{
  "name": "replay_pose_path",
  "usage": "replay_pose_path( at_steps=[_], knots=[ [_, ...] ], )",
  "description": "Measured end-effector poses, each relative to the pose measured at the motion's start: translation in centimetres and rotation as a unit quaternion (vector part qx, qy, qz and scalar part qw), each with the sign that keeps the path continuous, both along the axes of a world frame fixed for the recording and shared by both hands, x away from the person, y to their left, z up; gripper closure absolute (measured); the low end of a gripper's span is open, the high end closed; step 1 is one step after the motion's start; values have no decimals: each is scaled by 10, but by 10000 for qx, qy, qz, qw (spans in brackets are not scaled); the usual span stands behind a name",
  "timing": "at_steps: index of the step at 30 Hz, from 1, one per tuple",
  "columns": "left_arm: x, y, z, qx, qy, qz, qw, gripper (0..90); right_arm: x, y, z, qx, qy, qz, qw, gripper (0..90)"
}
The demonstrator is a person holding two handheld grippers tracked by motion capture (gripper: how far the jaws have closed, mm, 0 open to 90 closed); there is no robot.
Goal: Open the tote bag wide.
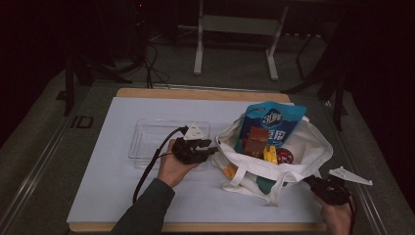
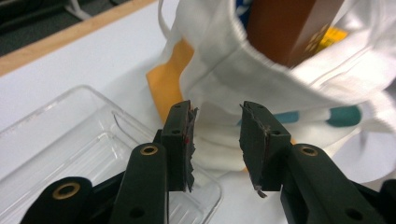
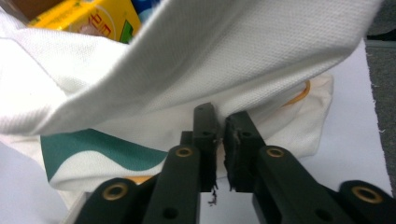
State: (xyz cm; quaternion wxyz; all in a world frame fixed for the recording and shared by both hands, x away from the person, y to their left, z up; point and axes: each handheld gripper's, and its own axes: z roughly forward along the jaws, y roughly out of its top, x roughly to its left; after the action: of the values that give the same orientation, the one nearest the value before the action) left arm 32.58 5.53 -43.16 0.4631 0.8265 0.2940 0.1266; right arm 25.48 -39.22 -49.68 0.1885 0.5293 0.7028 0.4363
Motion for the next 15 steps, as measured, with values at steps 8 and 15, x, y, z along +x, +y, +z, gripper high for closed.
replay_pose_path(
  at_steps=[8,15],
  knots=[
    [-11,-1,15,-129,-308,23,9994,611,2,3,-6,-199,157,55,9997,879],
    [-11,-15,19,8,-405,21,9992,597,8,8,-17,-383,483,97,9981,884]
  ],
)
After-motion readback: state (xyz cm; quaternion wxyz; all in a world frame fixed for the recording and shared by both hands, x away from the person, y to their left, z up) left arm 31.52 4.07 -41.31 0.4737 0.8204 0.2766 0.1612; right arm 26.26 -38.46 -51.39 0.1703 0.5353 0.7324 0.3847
